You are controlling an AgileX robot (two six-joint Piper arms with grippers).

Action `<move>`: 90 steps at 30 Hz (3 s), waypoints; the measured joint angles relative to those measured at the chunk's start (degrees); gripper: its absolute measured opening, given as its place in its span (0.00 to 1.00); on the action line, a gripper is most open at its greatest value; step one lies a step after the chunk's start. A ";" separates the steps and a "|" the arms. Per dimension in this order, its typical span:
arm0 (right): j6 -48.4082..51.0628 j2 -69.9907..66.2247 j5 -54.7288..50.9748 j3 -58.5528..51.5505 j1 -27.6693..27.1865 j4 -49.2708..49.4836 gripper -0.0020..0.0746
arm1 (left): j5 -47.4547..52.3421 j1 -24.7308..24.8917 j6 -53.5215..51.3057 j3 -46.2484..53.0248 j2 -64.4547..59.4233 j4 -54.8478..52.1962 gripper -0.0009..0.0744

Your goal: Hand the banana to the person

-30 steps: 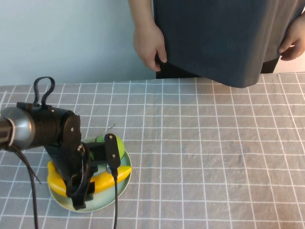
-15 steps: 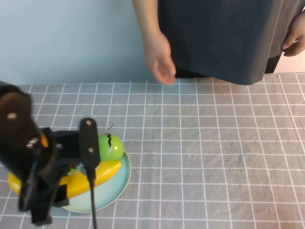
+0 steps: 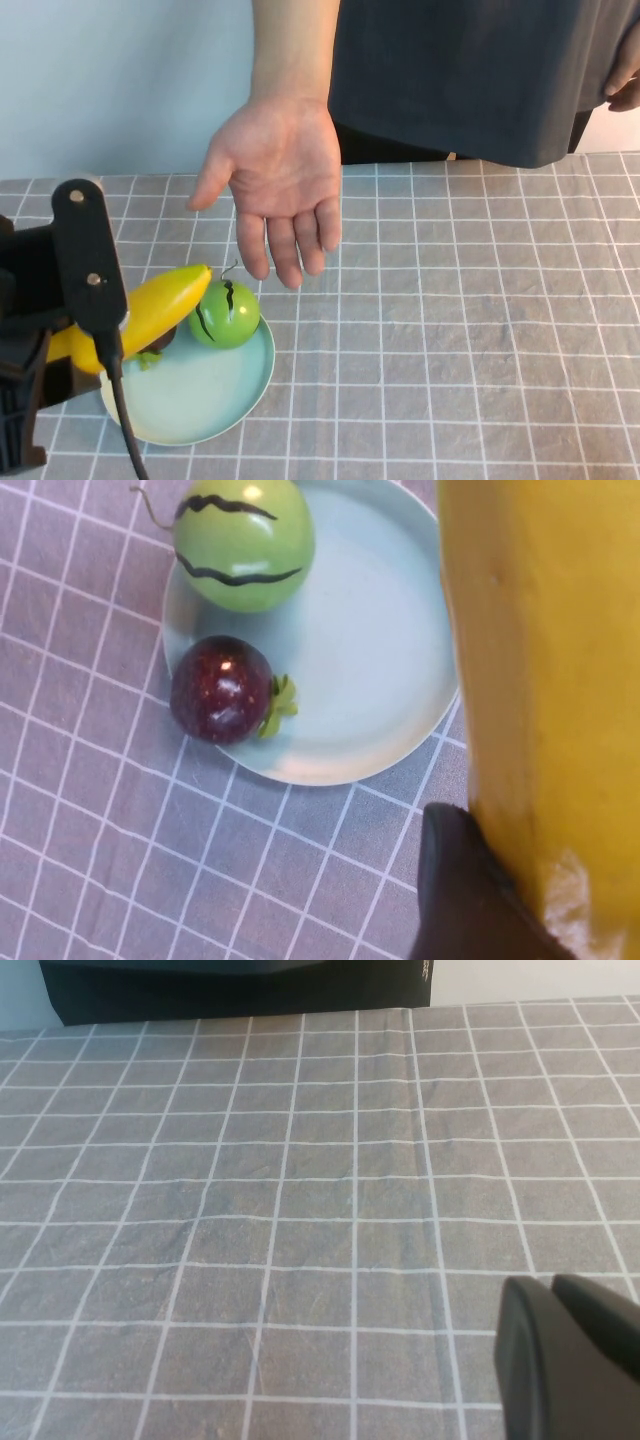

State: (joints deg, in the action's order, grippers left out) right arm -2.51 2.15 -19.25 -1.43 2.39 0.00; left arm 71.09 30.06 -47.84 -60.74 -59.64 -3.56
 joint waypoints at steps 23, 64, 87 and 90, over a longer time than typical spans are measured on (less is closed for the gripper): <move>0.00 0.00 0.00 0.00 0.00 0.00 0.02 | 0.40 9.61 -3.05 -36.16 -29.31 -5.15 0.37; 0.00 0.00 0.00 0.00 0.00 0.00 0.02 | 0.95 13.20 23.76 -41.97 -20.20 -7.15 0.32; 0.00 0.00 0.00 0.00 0.00 0.00 0.02 | -13.36 13.20 59.23 17.27 29.18 -7.16 0.01; 0.00 0.00 0.00 0.00 0.00 0.00 0.02 | -13.57 13.20 62.60 22.99 33.52 -7.29 0.01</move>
State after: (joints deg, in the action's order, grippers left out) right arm -2.51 2.15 -19.25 -1.43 2.39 0.00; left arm 57.52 43.26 14.76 -37.75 -26.11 -10.85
